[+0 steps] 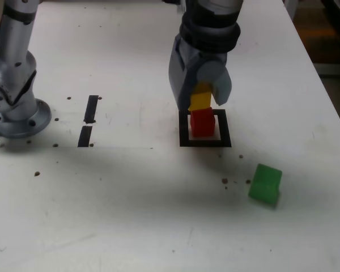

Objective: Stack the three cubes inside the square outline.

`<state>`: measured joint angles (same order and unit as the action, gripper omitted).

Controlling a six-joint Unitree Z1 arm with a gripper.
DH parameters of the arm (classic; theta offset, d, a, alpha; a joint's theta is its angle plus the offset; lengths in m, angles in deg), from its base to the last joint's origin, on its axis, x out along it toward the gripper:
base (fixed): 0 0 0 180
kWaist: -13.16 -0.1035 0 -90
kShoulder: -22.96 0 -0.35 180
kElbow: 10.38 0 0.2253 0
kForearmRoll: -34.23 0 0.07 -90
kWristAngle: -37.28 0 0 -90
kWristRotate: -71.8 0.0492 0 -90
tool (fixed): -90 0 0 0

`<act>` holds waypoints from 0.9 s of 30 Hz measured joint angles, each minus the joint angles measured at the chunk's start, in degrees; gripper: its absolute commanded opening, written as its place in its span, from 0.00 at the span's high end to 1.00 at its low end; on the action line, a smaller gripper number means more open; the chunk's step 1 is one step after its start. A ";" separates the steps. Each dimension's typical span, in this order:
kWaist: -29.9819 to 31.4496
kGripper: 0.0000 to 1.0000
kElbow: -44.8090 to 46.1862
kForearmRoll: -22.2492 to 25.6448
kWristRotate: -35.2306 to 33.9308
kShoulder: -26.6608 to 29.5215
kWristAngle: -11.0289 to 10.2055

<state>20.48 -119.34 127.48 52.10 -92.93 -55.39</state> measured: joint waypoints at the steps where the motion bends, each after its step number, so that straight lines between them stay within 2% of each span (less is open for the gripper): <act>1: 0.00 0.90 0.00 -0.15 0.05 -0.15 0.00; 19: -0.10 0.87 -0.10 -2.15 0.85 -2.71 0.71; 23: -0.16 0.82 -0.09 -2.20 0.87 -2.71 0.71; 27: -0.33 0.71 -0.10 -2.20 1.07 -2.71 0.69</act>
<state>20.15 -119.44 125.29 53.17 -95.64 -54.69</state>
